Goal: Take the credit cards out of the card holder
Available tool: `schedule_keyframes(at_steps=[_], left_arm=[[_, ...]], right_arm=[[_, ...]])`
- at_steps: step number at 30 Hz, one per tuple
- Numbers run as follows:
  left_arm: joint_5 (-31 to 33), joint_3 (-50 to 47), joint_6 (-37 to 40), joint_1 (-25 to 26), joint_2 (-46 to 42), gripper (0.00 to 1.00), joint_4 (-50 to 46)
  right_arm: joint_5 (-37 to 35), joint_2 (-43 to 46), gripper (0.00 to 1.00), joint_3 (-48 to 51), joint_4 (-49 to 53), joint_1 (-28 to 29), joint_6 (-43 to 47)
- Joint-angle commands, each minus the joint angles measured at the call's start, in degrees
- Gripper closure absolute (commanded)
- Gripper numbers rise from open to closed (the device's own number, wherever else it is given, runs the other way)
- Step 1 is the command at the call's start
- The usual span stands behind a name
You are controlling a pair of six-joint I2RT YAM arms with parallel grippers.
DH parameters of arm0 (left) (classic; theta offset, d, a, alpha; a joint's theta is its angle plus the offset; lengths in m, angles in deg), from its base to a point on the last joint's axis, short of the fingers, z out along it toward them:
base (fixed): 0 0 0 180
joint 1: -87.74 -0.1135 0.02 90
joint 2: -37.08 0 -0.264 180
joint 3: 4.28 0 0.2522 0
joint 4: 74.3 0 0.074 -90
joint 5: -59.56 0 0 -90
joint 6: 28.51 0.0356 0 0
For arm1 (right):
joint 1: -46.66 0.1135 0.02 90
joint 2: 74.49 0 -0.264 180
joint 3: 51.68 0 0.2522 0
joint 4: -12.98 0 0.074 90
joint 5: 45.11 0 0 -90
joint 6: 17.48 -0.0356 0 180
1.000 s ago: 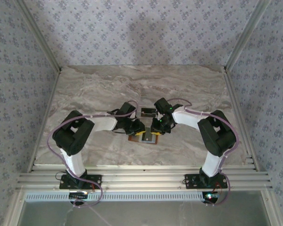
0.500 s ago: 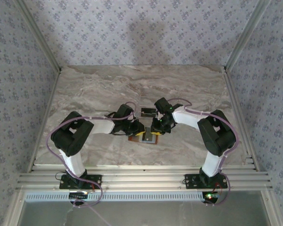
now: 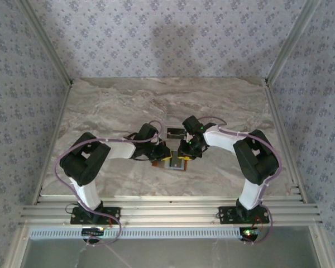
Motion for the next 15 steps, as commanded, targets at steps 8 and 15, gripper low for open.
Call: schedule_keyframes(at_steps=[8, 15], left_arm=[[-0.57, -1.22, 4.75, -0.67, -5.70, 0.95, -3.37], [0.53, -2.42, 6.61, -2.17, -7.96, 0.95, -6.28]], right_arm=[[-3.48, -2.01, 0.64, 1.25, 2.32, -0.77, 1.23], [-4.76, -2.00, 0.65, 1.30, 3.47, -1.22, 2.07]])
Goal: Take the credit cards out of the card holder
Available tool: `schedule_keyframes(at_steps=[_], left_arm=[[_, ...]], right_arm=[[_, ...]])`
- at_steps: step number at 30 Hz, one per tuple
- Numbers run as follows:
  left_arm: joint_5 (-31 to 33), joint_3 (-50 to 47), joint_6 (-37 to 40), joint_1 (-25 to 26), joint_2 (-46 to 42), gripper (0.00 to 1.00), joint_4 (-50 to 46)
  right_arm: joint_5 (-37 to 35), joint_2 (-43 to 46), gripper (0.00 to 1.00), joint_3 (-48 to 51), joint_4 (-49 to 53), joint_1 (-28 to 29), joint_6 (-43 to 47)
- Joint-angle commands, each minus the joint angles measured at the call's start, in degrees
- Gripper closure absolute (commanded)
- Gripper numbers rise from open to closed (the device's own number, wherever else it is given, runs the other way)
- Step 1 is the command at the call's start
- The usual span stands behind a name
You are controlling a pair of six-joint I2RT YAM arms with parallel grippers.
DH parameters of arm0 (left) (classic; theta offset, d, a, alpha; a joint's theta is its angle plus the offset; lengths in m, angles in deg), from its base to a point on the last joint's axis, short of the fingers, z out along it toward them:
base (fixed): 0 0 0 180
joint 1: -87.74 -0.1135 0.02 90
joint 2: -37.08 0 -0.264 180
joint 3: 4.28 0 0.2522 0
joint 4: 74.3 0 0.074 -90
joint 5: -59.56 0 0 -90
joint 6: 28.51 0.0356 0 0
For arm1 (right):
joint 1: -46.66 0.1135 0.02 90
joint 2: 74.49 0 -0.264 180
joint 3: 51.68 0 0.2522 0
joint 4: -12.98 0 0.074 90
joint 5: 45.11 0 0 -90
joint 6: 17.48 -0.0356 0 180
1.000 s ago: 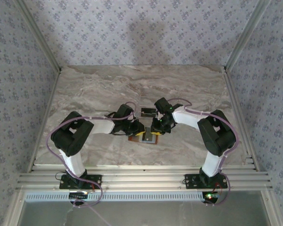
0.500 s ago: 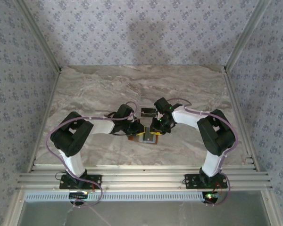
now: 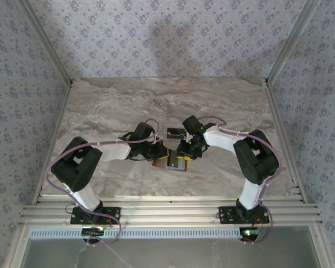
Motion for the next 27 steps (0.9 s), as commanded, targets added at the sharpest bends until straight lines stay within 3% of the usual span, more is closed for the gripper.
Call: schedule_keyframes(at_steps=[1, 13, 20, 27], left_arm=[[-0.31, -0.56, 2.57, -0.88, -2.49, 0.95, -3.10], [3.24, 0.79, 8.03, -1.77, -7.61, 0.95, -11.92], [9.11, 6.21, 17.67, -1.79, -12.09, 0.96, -24.55], [10.77, 13.86, 32.01, -1.15, -12.51, 0.98, -34.84]], right_arm=[[-4.92, -2.12, 0.66, 1.22, 3.59, -0.92, 1.25], [-5.60, -1.35, 0.75, 1.06, 4.25, -0.84, 1.50], [-5.25, 0.69, 0.75, 0.01, 5.79, -0.94, 1.46], [-5.14, 4.21, 0.75, -1.23, 9.17, -1.88, 1.44]])
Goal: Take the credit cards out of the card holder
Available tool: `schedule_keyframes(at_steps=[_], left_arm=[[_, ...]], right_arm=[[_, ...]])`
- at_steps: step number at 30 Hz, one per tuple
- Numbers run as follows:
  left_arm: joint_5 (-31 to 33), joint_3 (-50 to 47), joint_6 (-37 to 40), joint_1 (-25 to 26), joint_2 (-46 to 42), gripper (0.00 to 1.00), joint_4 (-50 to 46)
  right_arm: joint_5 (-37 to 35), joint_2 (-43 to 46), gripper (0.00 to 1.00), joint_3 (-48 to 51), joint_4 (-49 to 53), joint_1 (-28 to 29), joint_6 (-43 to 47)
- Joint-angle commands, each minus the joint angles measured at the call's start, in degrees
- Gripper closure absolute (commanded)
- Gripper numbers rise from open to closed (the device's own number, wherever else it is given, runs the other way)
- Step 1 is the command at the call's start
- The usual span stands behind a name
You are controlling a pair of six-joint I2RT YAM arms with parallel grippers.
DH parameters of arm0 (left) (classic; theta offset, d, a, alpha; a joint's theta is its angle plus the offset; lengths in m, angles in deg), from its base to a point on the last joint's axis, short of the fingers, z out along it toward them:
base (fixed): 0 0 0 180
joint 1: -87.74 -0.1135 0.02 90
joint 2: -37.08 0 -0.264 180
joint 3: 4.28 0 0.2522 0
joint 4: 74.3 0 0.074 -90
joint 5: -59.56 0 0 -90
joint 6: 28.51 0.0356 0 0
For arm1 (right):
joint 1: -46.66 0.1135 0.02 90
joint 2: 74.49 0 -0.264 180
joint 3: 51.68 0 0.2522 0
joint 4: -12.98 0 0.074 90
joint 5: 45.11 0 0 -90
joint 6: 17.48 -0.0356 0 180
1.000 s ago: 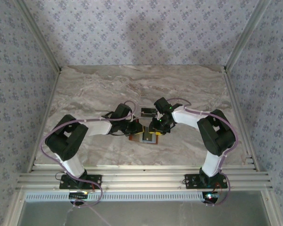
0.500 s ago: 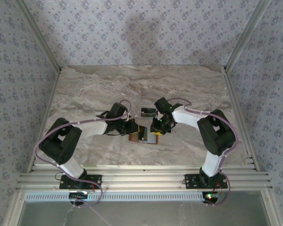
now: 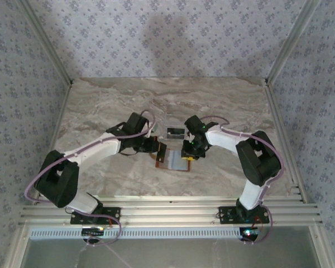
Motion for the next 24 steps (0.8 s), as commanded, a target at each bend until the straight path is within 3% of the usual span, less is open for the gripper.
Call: schedule_keyframes(at_steps=[1, 11, 16, 24], left_arm=[[2.11, 5.01, 11.59, 0.58, -1.12, 0.99, -8.79], [8.09, 20.42, 38.99, 5.17, 4.24, 1.00, -24.01], [12.76, 30.13, 53.18, 8.18, 11.24, 1.00, -31.28], [16.35, 43.36, 69.27, 9.45, 22.65, 1.00, -37.22]], right_arm=[[-2.31, 3.03, 0.75, -1.29, 4.97, -1.14, 0.89], [-3.35, 9.12, 0.75, -1.60, 8.89, -5.79, 5.02], [-3.63, 11.98, 0.75, -0.77, 10.28, -8.58, 6.29], [-3.48, 15.73, 0.75, 1.37, 11.56, -12.74, 7.55]])
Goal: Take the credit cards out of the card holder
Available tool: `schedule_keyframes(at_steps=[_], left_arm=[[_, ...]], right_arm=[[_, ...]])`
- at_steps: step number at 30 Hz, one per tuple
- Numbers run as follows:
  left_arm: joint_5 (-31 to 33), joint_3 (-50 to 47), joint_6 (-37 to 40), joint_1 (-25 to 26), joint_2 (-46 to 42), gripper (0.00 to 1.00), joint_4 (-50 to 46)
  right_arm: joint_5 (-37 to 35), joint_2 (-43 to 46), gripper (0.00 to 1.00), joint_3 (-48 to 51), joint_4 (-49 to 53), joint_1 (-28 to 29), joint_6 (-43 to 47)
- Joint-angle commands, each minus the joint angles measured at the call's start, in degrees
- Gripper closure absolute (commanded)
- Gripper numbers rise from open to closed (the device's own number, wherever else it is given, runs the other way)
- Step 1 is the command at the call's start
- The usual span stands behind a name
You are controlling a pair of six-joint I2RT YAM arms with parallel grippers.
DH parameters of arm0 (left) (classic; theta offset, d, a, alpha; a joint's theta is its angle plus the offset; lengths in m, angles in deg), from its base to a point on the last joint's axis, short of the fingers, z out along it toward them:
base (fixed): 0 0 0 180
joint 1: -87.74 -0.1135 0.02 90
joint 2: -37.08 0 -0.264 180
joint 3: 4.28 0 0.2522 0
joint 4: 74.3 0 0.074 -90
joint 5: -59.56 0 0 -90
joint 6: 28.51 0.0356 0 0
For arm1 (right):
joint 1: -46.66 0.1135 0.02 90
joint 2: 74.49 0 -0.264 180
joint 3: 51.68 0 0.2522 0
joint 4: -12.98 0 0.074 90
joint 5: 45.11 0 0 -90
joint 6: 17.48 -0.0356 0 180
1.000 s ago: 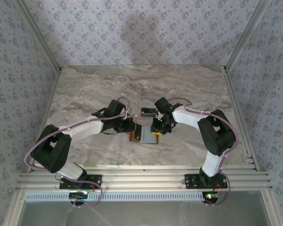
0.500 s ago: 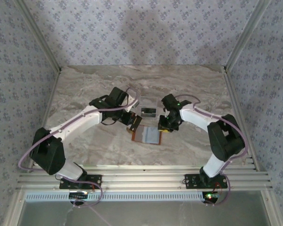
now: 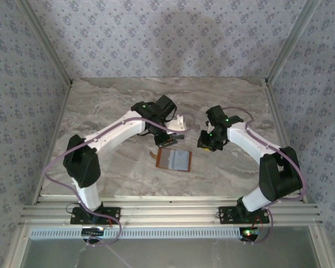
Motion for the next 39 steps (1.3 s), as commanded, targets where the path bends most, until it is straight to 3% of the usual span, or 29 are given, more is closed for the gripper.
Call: schedule_keyframes(at_steps=[1, 7, 16, 24, 36, 39], left_arm=[[2.62, 5.52, 11.45, 0.10, 3.37, 1.00, -4.44], [4.48, 18.95, 17.76, -0.16, 13.25, 1.00, -9.99], [7.10, 34.07, 19.09, -0.08, 24.74, 1.00, -15.01], [7.97, 39.83, 19.63, -0.08, 29.63, 1.00, -16.89], [8.20, 41.09, 18.12, 0.01, 33.28, 1.00, -17.69], [10.37, 41.65, 17.34, 0.06, 33.79, 0.93, -16.15]], right_arm=[[-0.47, 2.18, 0.75, 1.31, 2.51, -1.39, 1.55], [-0.17, 3.65, 0.75, 2.94, 2.22, -2.96, 1.50], [1.15, 4.70, 0.75, 5.45, 0.55, -4.38, 0.70], [1.81, 4.56, 0.75, 6.36, 0.20, -5.81, 1.29], [2.94, 3.60, 0.75, 7.38, -1.03, -6.70, 1.58], [2.92, 3.46, 0.75, 7.45, -1.39, -6.72, 1.87]])
